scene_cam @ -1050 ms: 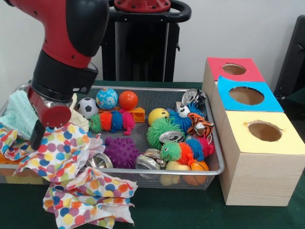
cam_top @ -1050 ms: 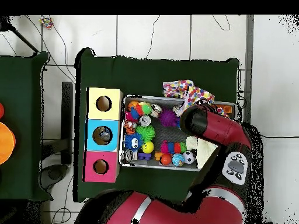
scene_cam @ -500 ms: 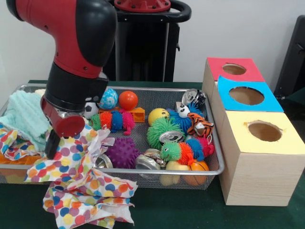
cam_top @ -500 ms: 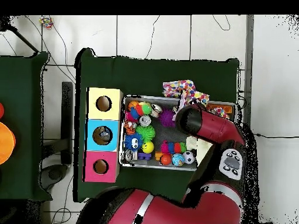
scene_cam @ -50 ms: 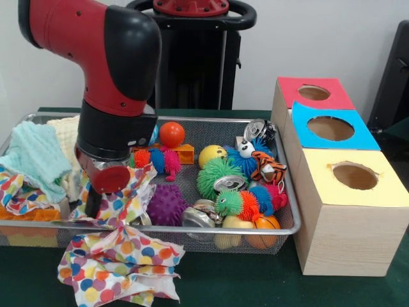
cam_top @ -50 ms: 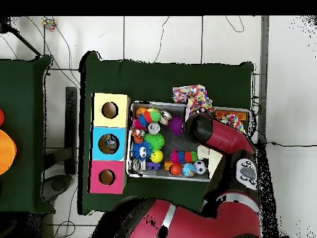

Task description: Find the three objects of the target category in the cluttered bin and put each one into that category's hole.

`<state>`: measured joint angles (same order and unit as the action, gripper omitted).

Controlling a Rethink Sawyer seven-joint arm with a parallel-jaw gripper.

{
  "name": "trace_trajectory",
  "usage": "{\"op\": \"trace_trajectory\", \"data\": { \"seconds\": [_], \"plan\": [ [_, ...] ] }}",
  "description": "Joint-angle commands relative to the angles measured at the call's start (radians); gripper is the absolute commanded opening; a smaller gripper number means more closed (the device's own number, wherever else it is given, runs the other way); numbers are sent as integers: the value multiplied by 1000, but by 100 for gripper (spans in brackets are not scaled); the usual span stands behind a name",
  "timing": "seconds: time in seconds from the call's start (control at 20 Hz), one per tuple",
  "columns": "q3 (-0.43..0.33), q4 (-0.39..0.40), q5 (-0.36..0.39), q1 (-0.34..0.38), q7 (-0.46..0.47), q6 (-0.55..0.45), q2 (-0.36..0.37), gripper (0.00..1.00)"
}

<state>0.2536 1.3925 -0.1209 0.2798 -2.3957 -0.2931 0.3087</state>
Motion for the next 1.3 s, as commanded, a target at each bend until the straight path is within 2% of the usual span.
{"op": "trace_trajectory", "data": {
  "seconds": [0.05, 0.35, 0.7, 1.05, 1.3],
  "plan": [
    [-201, 147, -77, 52, -75, -260, -35, 0],
    [-227, 214, -150, 42, -127, -357, -43, 0],
    [-286, 301, -240, 70, -127, -493, -36, 0],
    [-286, 315, -268, 58, -119, -484, -49, 0],
    [-279, 331, -273, 51, -120, -493, -33, 0]
  ]
}}
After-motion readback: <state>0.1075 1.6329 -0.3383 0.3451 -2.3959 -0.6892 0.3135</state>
